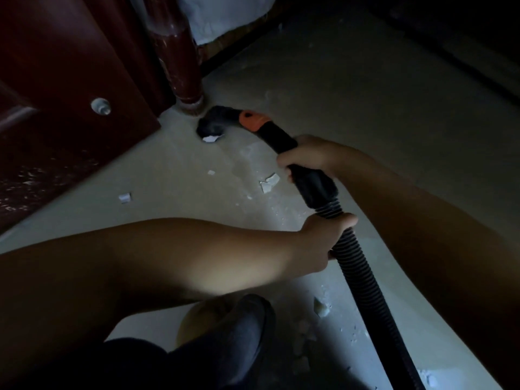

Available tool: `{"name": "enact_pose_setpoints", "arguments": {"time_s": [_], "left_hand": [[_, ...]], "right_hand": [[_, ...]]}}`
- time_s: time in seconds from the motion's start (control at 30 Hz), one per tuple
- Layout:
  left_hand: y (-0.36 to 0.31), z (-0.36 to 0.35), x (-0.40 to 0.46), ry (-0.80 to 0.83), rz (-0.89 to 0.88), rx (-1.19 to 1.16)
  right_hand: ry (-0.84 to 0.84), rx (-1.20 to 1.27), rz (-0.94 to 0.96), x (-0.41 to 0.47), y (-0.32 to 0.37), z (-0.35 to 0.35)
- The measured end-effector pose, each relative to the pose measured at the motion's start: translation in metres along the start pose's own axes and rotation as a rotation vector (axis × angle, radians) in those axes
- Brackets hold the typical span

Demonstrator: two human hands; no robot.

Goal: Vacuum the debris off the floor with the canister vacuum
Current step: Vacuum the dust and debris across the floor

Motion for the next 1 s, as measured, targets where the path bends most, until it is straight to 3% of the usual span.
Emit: {"name": "enact_pose_setpoints", "arguments": {"time_s": [0.13, 0.27, 0.37, 0.53, 0.6, 0.73, 0.8, 1.0], "left_hand": [[-0.014, 0.000, 0.004, -0.007, 0.030, 0.056], [-0.028, 0.009, 0.011, 0.007, 0.110, -0.028], [-0.028, 0.014, 0.013, -0.013, 0.108, -0.076], [-0.004, -0.008, 0.008, 0.057, 0.155, -0.059], [-0.003, -0.019, 0.007, 0.061, 0.159, -0.039], [-0.005, -0.029, 0.006, 0.056, 0.137, -0.030], [0.001, -0.033, 0.002, 0.043, 0.132, -0.009], [0.031, -0.036, -0.020, -0.024, 0.193, -0.087]], "right_hand": [[-0.219, 0.187, -0.024, 0.005, -0.004, 0.037], [-0.431, 0.395, -0.140, 0.025, -0.025, 0.064], [-0.369, 0.347, -0.116, 0.031, -0.017, 0.050], [-0.113, 0.147, -0.071, 0.017, -0.009, 0.024], [-0.133, 0.157, -0.075, 0.013, -0.017, 0.036], [-0.399, 0.361, -0.134, 0.009, -0.049, 0.081], [-0.451, 0.375, -0.155, 0.003, -0.064, 0.091], [-0.207, 0.156, -0.023, -0.018, -0.054, 0.050]]}}
Point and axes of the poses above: each hand's wrist, its own x-axis towards the middle knuckle, its own z-axis out of the back of the hand, y = z × x, the point moved 10 cm from there along x, towards the middle knuckle, and after that the axes turned 13 degrees about -y, right-handed, at the moved point
